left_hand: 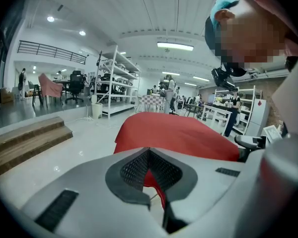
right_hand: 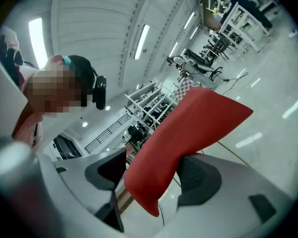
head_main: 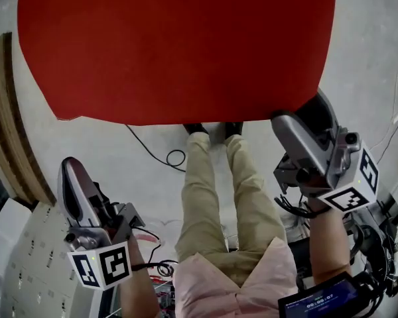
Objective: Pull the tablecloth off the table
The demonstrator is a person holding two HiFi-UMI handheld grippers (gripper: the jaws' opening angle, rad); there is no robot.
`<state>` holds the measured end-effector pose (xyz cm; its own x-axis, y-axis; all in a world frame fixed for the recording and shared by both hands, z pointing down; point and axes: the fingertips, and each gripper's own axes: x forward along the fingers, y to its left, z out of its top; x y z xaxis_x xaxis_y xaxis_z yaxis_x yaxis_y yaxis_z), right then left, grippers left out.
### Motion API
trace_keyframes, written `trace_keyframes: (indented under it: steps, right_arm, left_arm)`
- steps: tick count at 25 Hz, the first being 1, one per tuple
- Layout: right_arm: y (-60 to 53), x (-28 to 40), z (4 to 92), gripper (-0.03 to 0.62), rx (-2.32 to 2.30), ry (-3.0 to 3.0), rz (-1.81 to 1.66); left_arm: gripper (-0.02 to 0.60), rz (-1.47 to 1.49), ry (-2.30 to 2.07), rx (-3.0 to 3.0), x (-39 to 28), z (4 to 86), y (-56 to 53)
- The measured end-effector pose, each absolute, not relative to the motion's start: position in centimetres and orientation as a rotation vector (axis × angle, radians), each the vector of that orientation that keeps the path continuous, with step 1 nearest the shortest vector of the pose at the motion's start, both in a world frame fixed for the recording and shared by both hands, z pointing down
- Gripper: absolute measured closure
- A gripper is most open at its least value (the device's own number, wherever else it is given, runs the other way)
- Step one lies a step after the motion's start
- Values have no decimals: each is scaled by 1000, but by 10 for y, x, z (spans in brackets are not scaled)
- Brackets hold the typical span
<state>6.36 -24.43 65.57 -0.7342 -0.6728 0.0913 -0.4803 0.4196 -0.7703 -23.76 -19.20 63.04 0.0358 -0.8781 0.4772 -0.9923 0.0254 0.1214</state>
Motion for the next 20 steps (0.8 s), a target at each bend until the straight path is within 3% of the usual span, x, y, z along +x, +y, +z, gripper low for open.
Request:
trace_keyframes:
  steps: [2,3,5,6,9,15,20]
  right_arm:
    - [-243,67,661,272,-1087,2479,-1226]
    - [-246,69,662,323,-1146,2486,-1225]
    - [-258,74,657,485,-1259,2486,-1210]
    - [-263,73,652,528,-1286,2486,-1209]
    - [-276,65,639,562,-1284,2468,-1257]
    - [-294,72,600,566,-1324,2464,-1265]
    - [-286,62,591,566,-1328,2501,-1258]
  left_arm:
    - [560,353,-1892,1892,-236,626,-190]
    - [560,345,-1897,1887,-237,622,-191]
    - [560,321,-1909,1878,-241,610,-194]
    - [560,310,-1912,1878,-243,603,-195]
    - [560,285,-1918,1897,-242,573,-198]
    - [560,228,-1936,1932,-236,517,-214]
    - [560,182,-1893,1923,-255,523,-215]
